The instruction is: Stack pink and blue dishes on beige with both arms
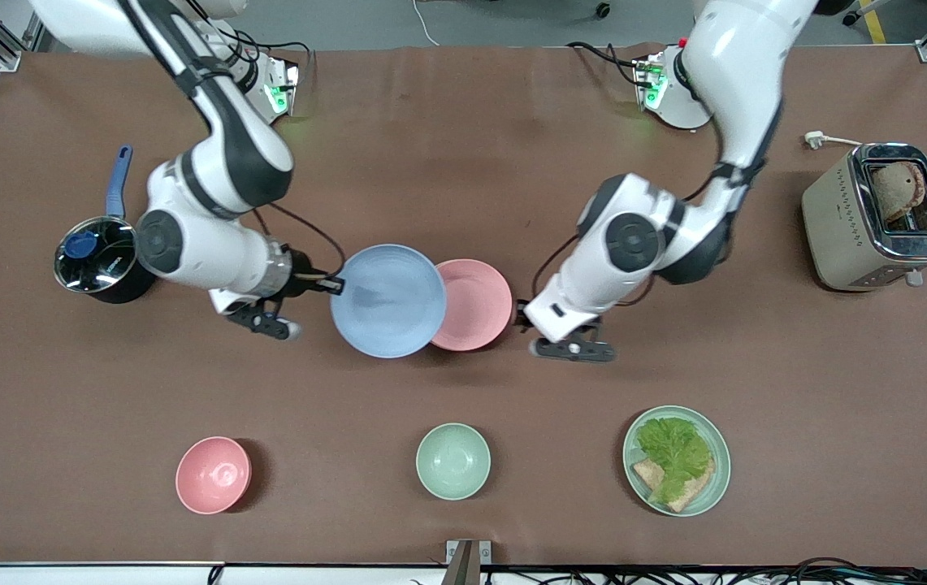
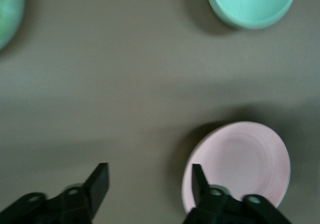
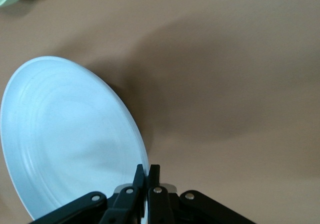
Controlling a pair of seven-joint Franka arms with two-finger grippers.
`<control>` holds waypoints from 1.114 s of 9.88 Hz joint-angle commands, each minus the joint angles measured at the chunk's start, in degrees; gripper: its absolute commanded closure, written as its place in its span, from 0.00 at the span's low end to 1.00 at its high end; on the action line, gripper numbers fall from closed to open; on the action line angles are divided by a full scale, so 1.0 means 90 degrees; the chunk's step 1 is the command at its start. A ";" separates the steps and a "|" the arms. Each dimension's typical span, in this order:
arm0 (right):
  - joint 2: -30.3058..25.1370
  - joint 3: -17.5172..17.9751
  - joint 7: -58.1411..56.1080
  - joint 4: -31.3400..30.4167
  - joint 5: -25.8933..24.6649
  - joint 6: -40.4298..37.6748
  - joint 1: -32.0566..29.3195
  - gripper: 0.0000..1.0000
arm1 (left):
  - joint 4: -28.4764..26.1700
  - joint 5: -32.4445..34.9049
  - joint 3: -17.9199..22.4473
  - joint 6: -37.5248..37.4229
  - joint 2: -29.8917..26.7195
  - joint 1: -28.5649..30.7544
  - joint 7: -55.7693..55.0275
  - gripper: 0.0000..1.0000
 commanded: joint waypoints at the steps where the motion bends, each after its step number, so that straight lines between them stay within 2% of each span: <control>1: 0.0113 0.0486 0.0674 -0.0271 -0.0059 0.0850 0.0045 0.99 | 0.0286 0.0207 0.0014 -0.1253 -0.0643 0.0576 0.0043 0.00; 2: 0.0289 0.0526 0.0851 -0.0330 -0.0059 0.1290 0.0249 0.98 | 0.0384 0.0487 0.0014 -0.1432 -0.0945 0.0850 0.0130 0.00; 5: 0.0845 0.0516 0.0940 -0.0506 -0.0059 0.2560 0.0660 0.97 | 0.0872 0.1231 -0.0015 -0.2017 -0.1347 0.1213 0.0326 0.00; 8: 0.1072 0.0506 0.0960 -0.0642 -0.0127 0.2924 0.0788 0.96 | 0.0883 0.1174 -0.0102 -0.2789 -0.2050 0.1642 0.0559 0.00; 11: 0.1082 0.0497 0.0950 -0.0964 -0.0341 0.3033 0.0808 0.96 | 0.0873 0.1008 -0.0045 -0.2850 -0.2480 0.1878 0.1273 0.00</control>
